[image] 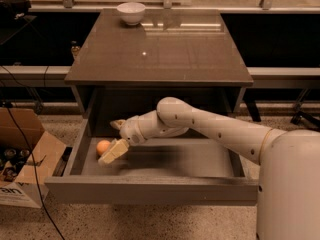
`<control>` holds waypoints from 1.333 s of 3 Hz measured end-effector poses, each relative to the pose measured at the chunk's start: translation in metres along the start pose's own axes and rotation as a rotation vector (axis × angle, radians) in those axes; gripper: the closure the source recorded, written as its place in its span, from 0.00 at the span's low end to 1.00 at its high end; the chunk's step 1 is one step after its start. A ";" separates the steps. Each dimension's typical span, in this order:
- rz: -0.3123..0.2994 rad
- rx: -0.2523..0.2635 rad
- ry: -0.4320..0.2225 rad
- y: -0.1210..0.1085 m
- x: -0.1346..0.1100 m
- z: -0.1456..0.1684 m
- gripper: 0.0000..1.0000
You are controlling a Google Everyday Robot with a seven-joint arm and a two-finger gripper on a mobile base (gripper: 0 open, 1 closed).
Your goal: Pick orange from top drawer and place on counter
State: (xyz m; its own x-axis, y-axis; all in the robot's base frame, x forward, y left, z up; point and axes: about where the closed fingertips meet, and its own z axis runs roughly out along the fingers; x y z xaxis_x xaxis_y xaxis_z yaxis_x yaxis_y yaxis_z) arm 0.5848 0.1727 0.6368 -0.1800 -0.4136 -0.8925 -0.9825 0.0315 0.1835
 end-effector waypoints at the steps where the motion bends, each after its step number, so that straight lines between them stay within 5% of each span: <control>1: 0.005 0.002 0.021 0.001 0.009 0.019 0.18; 4: 0.040 0.104 0.051 0.002 0.017 -0.005 0.89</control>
Offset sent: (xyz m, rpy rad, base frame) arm -0.0042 0.0081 -0.0307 -0.0973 -0.0145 -0.0534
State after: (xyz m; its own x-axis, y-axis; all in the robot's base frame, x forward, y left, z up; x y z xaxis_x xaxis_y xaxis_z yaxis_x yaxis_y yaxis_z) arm 0.5799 0.1613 0.6241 -0.2192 -0.4554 -0.8629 -0.9747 0.1425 0.1724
